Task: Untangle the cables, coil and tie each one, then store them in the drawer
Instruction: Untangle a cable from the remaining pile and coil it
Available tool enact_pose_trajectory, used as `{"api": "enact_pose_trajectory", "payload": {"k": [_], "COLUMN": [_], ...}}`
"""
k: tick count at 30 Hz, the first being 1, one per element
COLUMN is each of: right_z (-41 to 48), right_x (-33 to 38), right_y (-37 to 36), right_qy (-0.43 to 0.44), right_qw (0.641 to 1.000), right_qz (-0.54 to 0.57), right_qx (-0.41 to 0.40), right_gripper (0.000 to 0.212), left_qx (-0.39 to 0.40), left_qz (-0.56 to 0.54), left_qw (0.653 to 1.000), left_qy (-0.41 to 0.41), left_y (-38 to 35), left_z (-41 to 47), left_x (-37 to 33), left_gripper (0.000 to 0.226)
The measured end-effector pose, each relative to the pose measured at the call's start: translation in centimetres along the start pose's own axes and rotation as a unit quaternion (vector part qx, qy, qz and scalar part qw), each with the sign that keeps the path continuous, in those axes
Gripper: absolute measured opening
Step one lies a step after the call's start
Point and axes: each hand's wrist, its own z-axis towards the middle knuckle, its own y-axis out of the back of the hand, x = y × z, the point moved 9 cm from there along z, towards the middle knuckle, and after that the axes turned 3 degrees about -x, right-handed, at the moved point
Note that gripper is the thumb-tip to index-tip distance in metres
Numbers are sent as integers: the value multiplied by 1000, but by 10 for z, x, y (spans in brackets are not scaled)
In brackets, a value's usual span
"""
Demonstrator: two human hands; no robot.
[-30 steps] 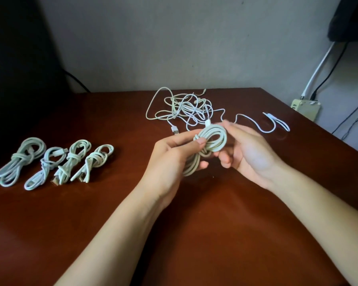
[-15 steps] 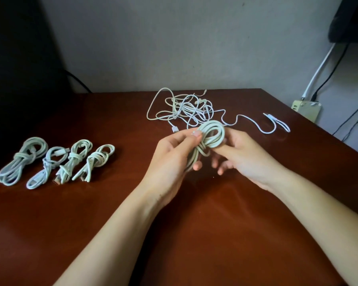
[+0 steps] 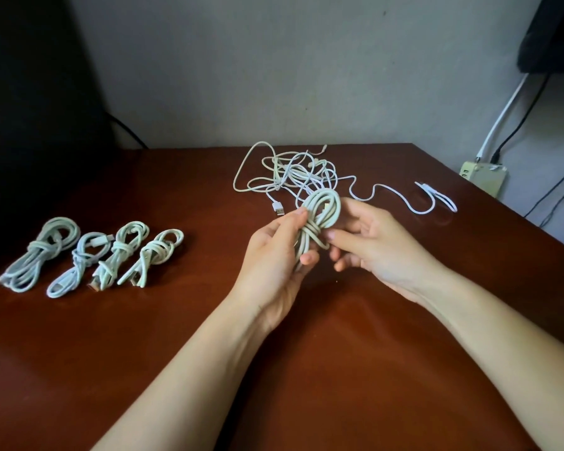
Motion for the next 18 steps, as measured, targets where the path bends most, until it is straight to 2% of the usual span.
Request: {"api": "enact_pose_trajectory", "payload": {"k": [9,13,18], "right_z": [1,2,1], "right_x": [-1,7,14], "right_y": [9,14,19], "right_qy": [16,59,112], "right_qw": [1000,995,981], "right_qz": [-15,-54,-134], "right_qx": [-20,-54,-86], "right_gripper": [28,34,29], "left_qx": [-30,-39,-49], "left_qz": [-53,-55,-30], "left_qw": [995,993,993], "left_qy": [81,92,100], "left_y": [5,7,10], "left_z": [1,1,1], "left_x": [13,15,15], "left_gripper": [22,21,20]}}
